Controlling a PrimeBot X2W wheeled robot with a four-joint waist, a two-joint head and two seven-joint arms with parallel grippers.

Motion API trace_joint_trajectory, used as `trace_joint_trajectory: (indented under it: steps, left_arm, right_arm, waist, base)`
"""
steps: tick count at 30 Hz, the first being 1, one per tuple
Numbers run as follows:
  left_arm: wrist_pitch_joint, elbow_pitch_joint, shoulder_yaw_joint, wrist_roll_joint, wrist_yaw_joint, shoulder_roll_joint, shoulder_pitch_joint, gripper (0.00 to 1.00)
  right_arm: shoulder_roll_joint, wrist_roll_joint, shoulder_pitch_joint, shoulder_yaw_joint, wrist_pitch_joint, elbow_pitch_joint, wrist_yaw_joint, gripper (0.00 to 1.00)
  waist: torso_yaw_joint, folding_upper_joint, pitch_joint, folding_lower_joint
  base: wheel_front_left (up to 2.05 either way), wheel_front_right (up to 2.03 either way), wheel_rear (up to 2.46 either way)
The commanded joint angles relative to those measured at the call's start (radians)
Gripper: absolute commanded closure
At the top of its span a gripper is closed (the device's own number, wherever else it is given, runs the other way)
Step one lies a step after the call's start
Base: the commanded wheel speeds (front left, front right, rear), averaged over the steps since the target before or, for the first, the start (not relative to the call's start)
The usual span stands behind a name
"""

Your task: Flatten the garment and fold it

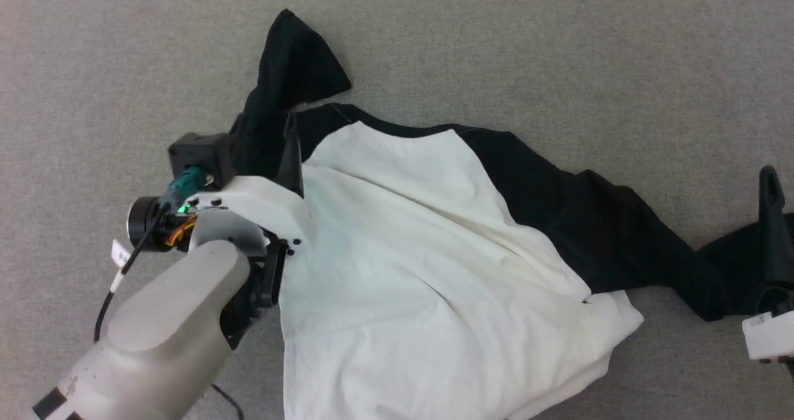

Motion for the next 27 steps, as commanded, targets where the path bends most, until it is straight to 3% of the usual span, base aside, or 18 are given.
trace_joint_trajectory:
  steps: [1,4,8,12,15,27]
  left_arm:
    - [-0.024,-0.031,0.048,-0.014,-0.005,-0.013,0.035,0.0]
    - [-0.037,-0.143,0.168,0.035,0.0,-0.024,0.095,0.0]
    - [-0.038,-0.373,0.333,0.258,0.037,-0.028,0.238,0.0]
    - [-0.038,-0.519,0.404,0.432,0.077,-0.014,0.412,0.0]
    - [-0.038,-0.581,0.427,0.486,0.09,-0.024,0.515,0.0]
    - [-0.038,-0.609,0.475,0.558,0.005,-0.119,0.594,0.0]
  right_arm:
    - [-0.001,-0.006,0.007,0.003,0.002,0.005,-0.001,0.0]
    - [-0.005,-0.004,0.019,0.014,0.012,0.017,-0.001,0.0]
    - [-0.023,0.007,0.023,0.032,0.034,0.033,-0.001,0.0]
    - [-0.079,0.035,0.016,0.077,0.098,0.073,-0.001,0.0]
    - [-0.146,0.062,-0.005,0.113,0.156,0.118,-0.001,0.0]
    - [-0.42,0.165,-0.106,0.295,0.381,0.399,-0.001,0.0]
  waist:
    - [0.003,-0.0001,-0.016,-0.0001]
    - [0.009,-0.0001,-0.038,-0.0001]
    - [0.02,-0.0001,-0.06,-0.0001]
    - [0.032,-0.0001,-0.069,-0.0001]
    - [0.047,-0.0001,-0.063,-0.0001]
    - [0.118,-0.0001,-0.003,-0.0001]
  base:
    - [0.0,0.0,0.0]
    - [0.0,0.0,0.0]
    - [0.0,0.0,0.0]
    - [0.0,0.0,0.0]
    - [0.0,0.0,0.0]
    - [0.0,0.0,0.0]
